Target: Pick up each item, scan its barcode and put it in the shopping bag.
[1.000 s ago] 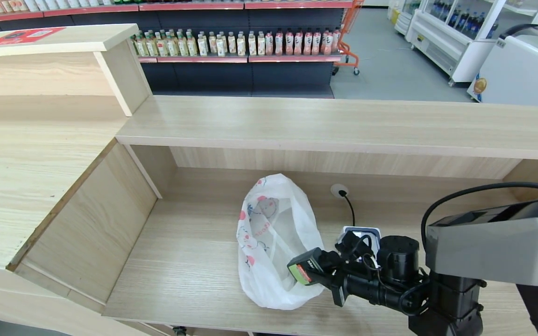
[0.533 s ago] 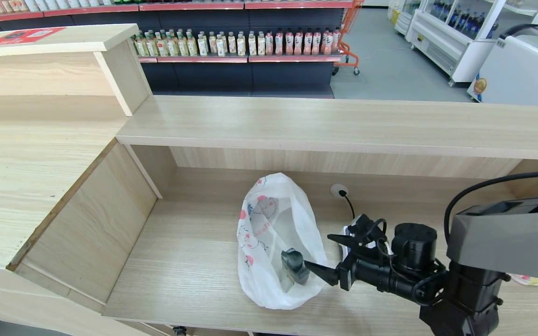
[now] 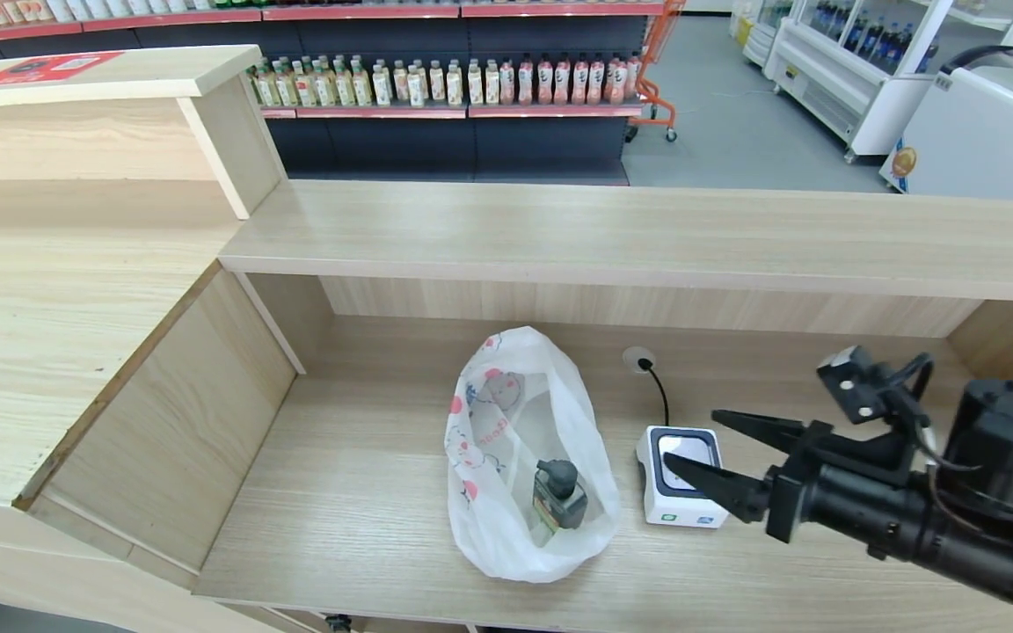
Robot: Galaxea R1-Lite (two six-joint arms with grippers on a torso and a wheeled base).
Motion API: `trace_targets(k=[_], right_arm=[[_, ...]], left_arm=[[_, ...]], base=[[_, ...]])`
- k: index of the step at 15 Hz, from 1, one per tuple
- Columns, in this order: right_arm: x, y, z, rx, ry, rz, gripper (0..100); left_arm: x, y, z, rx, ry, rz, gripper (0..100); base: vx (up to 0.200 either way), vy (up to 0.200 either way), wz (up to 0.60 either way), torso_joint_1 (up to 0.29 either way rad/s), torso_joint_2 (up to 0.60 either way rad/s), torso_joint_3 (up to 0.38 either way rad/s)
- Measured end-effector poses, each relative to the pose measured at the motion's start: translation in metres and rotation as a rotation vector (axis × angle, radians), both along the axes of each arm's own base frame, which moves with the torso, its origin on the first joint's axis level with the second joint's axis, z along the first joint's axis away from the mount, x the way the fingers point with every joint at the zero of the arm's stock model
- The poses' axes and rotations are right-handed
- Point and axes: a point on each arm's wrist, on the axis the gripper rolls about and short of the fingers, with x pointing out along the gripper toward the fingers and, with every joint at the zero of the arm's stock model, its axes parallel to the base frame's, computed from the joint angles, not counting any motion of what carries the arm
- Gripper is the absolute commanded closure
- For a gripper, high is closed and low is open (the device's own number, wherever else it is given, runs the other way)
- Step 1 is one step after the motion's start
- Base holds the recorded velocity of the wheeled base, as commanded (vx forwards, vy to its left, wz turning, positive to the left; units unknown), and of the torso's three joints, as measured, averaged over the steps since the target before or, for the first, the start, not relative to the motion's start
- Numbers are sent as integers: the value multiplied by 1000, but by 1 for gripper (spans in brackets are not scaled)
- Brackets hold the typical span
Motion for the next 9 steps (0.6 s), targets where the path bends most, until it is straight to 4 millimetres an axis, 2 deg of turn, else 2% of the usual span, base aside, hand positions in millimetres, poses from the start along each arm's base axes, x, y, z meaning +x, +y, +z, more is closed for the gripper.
trace_targets(k=[4,7,9], right_arm=[[-51,-60,22,-49,246,-258,0],[-83,-81,47,-25,218,-398,0],[-95,-86,55,-17,183,-444,0]], left_arm=[[0,0,0,0,0,0,0],[0,0,0,0,0,0,0],[0,0,0,0,0,0,0]], base=[[0,0,0,0,0,0],[0,0,0,0,0,0],[0,0,0,0,0,0]])
